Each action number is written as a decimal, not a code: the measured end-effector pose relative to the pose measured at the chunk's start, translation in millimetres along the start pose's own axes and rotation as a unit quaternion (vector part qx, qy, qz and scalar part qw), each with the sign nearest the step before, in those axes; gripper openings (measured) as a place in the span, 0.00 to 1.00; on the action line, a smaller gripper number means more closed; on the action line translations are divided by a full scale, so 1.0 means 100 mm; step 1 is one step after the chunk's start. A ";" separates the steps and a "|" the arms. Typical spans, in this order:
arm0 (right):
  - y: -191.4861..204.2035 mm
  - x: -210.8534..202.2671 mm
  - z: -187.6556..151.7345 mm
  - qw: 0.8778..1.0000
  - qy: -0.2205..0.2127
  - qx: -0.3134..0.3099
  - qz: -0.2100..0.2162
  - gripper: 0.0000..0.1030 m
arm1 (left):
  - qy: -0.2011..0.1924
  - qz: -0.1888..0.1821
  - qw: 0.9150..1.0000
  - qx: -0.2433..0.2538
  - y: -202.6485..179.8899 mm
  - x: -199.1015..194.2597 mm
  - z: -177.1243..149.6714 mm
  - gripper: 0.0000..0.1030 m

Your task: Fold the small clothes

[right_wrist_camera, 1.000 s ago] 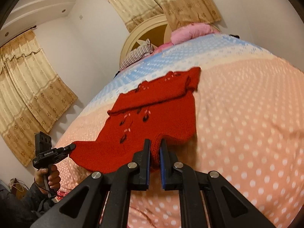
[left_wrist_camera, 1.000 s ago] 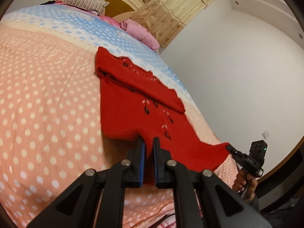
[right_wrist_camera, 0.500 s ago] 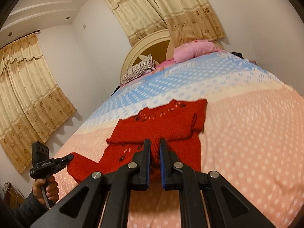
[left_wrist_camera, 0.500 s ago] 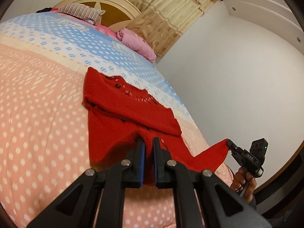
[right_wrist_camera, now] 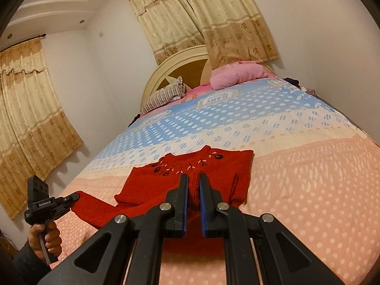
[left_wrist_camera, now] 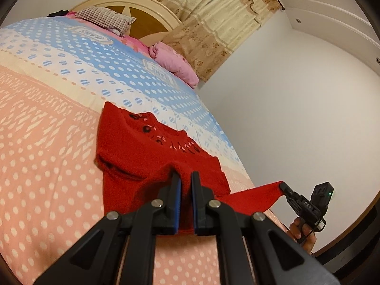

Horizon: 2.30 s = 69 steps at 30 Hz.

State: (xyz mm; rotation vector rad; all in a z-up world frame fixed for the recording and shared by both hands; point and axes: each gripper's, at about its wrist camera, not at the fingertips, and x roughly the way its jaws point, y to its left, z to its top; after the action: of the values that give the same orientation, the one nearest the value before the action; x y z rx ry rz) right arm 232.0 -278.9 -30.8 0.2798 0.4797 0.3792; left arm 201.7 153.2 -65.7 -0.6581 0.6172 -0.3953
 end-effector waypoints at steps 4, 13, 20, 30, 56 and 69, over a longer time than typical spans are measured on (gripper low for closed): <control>-0.01 0.17 0.13 1.000 0.004 -0.002 -0.009 0.08 | -0.004 -0.003 1.000 -0.019 0.11 0.12 0.15 0.08; -0.04 0.70 0.39 0.999 0.020 -0.009 -0.035 0.08 | -0.004 0.017 1.000 -0.020 0.28 0.45 0.46 0.08; -0.17 1.24 0.43 0.997 0.047 0.004 -0.061 0.08 | 0.004 0.045 0.999 -0.011 0.44 0.75 0.63 0.08; -0.34 1.92 0.24 0.989 0.116 0.000 -0.096 0.08 | 0.040 0.104 0.994 -0.011 0.78 1.15 0.58 0.08; 0.00 2.41 0.18 0.977 0.167 -0.073 -0.113 0.75 | 0.032 0.335 0.931 0.142 0.66 1.34 0.70 0.91; -0.39 1.87 0.14 0.988 0.091 0.009 -0.121 0.75 | 0.003 0.329 0.943 0.051 1.02 0.98 0.57 1.00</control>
State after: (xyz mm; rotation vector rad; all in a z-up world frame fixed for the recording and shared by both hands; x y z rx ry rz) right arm 403.2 -237.9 -106.2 0.2033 0.6885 0.1640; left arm 327.5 201.6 -137.6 -0.3207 0.7756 0.1961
